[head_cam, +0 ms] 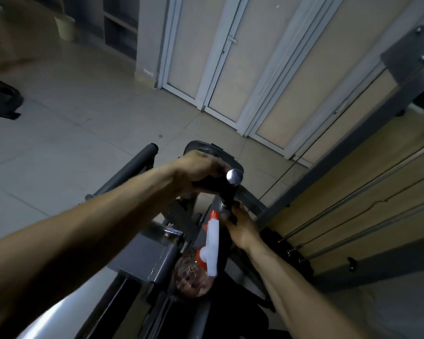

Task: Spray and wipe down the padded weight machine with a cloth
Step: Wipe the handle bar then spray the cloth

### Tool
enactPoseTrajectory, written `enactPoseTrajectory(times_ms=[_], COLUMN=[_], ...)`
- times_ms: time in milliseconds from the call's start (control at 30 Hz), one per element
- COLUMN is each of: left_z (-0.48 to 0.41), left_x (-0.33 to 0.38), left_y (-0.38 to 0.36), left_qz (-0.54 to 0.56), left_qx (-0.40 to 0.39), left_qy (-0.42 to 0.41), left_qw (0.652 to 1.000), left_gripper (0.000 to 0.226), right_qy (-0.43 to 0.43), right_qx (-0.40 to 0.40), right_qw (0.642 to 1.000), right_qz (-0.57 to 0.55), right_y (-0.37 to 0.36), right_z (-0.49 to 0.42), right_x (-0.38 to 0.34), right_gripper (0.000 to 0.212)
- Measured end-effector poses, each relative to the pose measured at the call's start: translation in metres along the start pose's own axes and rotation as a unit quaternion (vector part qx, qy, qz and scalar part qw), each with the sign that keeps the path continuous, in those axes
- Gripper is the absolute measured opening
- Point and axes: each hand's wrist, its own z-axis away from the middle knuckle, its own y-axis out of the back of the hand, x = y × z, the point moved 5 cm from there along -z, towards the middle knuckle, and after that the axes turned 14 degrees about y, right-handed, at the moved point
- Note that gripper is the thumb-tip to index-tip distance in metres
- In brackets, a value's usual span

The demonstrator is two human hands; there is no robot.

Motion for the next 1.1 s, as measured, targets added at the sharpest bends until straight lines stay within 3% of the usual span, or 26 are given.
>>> enactPoseTrajectory(times_ms=[67, 167, 333, 467, 600, 700, 767, 833, 900, 933, 1000, 1067, 1100], left_z=[0.004, -0.013, -0.051, -0.048, -0.016, 0.015, 0.026, 0.033, 0.032, 0.029, 0.023, 0.017, 0.012], left_x=[-0.005, -0.040, -0.050, -0.042, -0.022, -0.014, -0.019, -0.035, -0.051, -0.056, -0.061, -0.058, -0.056], left_y=[0.007, -0.003, -0.039, -0.029, -0.019, -0.018, -0.013, -0.008, -0.006, -0.007, -0.016, -0.027, -0.031], left_qz=[0.018, 0.004, 0.028, 0.079, 0.109, 0.129, 0.145, 0.174, 0.178, 0.178, 0.166, 0.121, 0.089], left_qx=[-0.001, 0.010, 0.032, 0.049, 0.025, 0.013, 0.008, 0.011, 0.009, 0.011, -0.002, -0.017, -0.020], left_qy=[0.000, 0.068, 0.116, 0.148, 0.110, 0.085, 0.081, 0.093, 0.115, 0.126, 0.140, 0.152, 0.158], left_qw=[1.000, 0.998, 0.992, 0.985, 0.988, 0.988, 0.986, 0.980, 0.977, 0.976, 0.976, 0.981, 0.983], left_gripper=[0.031, 0.038, 0.023, 0.024, 0.028, 0.033, 0.035, 0.035, 0.034, 0.034, 0.029, 0.025, 0.030], right_qy=[0.001, 0.010, 0.003, 0.004, 0.001, -0.010, -0.010, -0.001, 0.017, 0.027, 0.019, -0.004, -0.019], right_qx=[0.006, 0.014, 0.024, 0.040, 0.011, -0.020, 0.031, 0.166, 0.228, 0.201, 0.065, -0.003, 0.012], right_qw=[1.000, 1.000, 0.999, 0.997, 1.000, 1.000, 0.998, 0.981, 0.959, 0.947, 0.897, 0.883, 0.891], right_qz=[0.000, -0.008, -0.041, -0.071, 0.010, 0.006, -0.050, -0.103, -0.168, -0.250, -0.436, -0.469, -0.453], right_y=[0.000, -0.001, -0.006, -0.008, -0.006, -0.001, 0.012, 0.033, 0.050, 0.053, 0.042, 0.028, 0.020], right_z=[0.002, 0.000, -0.005, -0.005, -0.004, 0.003, 0.011, 0.029, 0.043, 0.046, 0.055, 0.058, 0.053], right_x=[-0.004, -0.001, 0.008, 0.013, 0.008, -0.002, -0.013, -0.024, -0.039, -0.049, -0.070, -0.078, -0.073], right_gripper=[0.047, 0.051, 0.059, 0.057, 0.064, 0.068, 0.063, 0.041, 0.027, 0.025, 0.025, 0.028, 0.027])
